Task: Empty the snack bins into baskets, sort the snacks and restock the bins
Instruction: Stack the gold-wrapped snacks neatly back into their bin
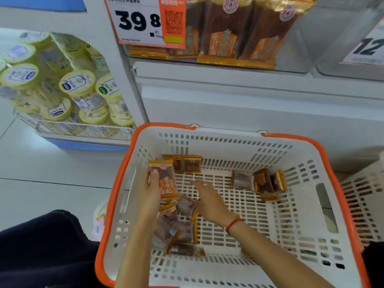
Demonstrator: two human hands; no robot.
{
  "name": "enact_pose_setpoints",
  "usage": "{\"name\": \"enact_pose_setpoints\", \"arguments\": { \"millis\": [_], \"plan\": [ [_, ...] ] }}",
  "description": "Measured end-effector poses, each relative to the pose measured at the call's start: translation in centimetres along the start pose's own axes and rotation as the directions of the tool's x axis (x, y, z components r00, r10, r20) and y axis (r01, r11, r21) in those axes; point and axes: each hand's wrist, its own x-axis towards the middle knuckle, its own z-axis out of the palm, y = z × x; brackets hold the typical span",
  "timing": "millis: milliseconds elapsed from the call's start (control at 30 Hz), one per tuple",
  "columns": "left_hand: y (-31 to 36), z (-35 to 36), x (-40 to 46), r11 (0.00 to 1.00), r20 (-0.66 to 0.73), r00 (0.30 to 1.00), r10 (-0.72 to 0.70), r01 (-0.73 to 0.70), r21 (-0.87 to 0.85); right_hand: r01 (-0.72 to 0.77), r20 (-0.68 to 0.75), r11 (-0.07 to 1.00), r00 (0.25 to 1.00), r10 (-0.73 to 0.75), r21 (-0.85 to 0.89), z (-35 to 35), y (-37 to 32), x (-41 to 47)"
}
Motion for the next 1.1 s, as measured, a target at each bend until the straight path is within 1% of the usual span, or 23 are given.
{"name": "enact_pose_setpoints", "arguments": {
  "millis": [33,67,100,200,267,333,367,433,467,500,533,600,667,700,767,833,900,933,967,1000,1033,1067,1100],
  "plan": [
    [-0.5,0.0,-0.1,1.0,0.025,1.0,-0.01,0.01,-0.006,-0.058,0.125,0.992,0.99,0.072,-0.113,1.7,0.4,0.5],
    [-1.1,0.1,-0.1,0.997,0.063,0.996,-0.06,0.063,-0.049,-0.084,0.201,0.976,0.972,0.125,-0.199,3.1,0.6,0.8],
    [-1.7,0.1,-0.1,0.989,0.098,0.989,-0.111,0.12,-0.085,-0.087,0.214,0.961,0.966,0.146,-0.264,4.4,0.6,0.9],
    [-2.6,0.0,0.2,0.978,0.091,0.98,-0.175,0.183,-0.099,-0.027,0.058,0.942,0.997,0.049,-0.335,6.0,0.3,0.6],
    [-2.9,0.2,0.3,0.961,0.114,0.968,-0.222,0.237,-0.142,0.011,0.006,0.963,1.0,-0.01,-0.27,5.8,0.7,0.4],
    [-2.9,0.6,0.4,0.949,0.143,0.957,-0.253,0.274,-0.157,-0.015,-0.033,0.997,0.999,0.013,-0.078,4.6,1.6,0.1],
    [-3.0,0.8,0.5,0.944,0.137,0.954,-0.267,0.288,-0.163,-0.061,-0.086,0.997,0.994,0.064,0.041,3.5,2.1,-0.2],
    [-3.3,1.1,0.7,0.926,0.1,0.951,-0.293,0.308,-0.218,-0.125,-0.276,0.955,0.94,0.2,0.268,0.7,2.4,-0.8],
    [-3.5,1.2,0.7,0.915,0.086,0.948,-0.307,0.318,-0.248,-0.09,-0.392,0.934,0.89,0.232,0.347,-0.8,2.3,-1.3],
    [-3.5,1.5,0.6,0.904,0.081,0.943,-0.323,0.333,-0.268,-0.026,-0.49,0.932,0.845,0.214,0.362,-2.1,1.9,-1.9],
    [-3.5,1.8,0.4,0.891,0.093,0.936,-0.34,0.352,-0.288,0.045,-0.563,0.95,0.814,0.146,0.31,-3.1,1.3,-2.4],
    [-3.4,2.5,-0.1,0.87,0.158,0.925,-0.345,0.379,-0.315,0.163,-0.594,0.985,0.799,-0.095,0.063,-4.4,-0.3,-3.4],
    [-3.1,3.1,-0.8,0.862,0.225,0.921,-0.319,0.381,-0.335,0.268,-0.506,0.946,0.799,-0.324,-0.182,-4.2,-1.3,-4.3],
    [-2.9,3.2,-1.0,0.855,0.262,0.917,-0.302,0.382,-0.35,0.331,-0.452,0.911,0.793,-0.409,-0.245,-4.0,-1.4,-4.5],
    [-2.8,3.0,-0.9,0.849,0.29,0.921,-0.261,0.362,-0.384,0.431,-0.348,0.869,0.798,-0.493,-0.243,-3.6,-1.3,-4.9],
    [-3.0,2.5,-0.4,0.884,0.246,0.941,-0.234,0.311,-0.349,0.446,-0.294,0.893,0.848,-0.441,-0.055,-3.7,-1.2,-5.2],
    [-2.8,2.1,-0.1,0.918,0.214,0.952,-0.219,0.276,-0.286,0.356,-0.328,0.906,0.904,-0.273,0.229,-3.6,-1.7,-5.3],
    [-2.7,1.9,0.0,0.935,0.193,0.96,-0.204,0.249,-0.251,0.292,-0.367,0.899,0.916,-0.163,0.327,-3.3,-1.8,-5.0],
    [-2.6,1.6,0.3,0.951,0.16,0.97,-0.185,0.218,-0.221,0.221,-0.393,0.913,0.917,-0.074,0.343,-3.0,-1.6,-4.6],
    [-2.5,1.4,0.5,0.964,0.124,0.979,-0.163,0.184,-0.191,0.142,-0.355,0.948,0.934,-0.034,0.284,-2.5,-1.1,-4.0],
    [-2.3,1.1,0.6,0.972,0.1,0.985,-0.139,0.154,-0.174,0.068,-0.222,0.982,0.975,-0.027,0.179,-1.8,-0.5,-3.4],
    [-2.1,0.9,0.7,0.974,0.087,0.989,-0.119,0.133,-0.182,0.035,-0.021,0.998,0.999,-0.034,0.055,-0.9,0.0,-2.8],
    [-1.9,0.7,0.9,0.971,0.087,0.991,-0.106,0.122,-0.204,0.056,0.175,0.997,0.983,-0.045,-0.055,0.3,0.5,-2.3]
  ]
}}
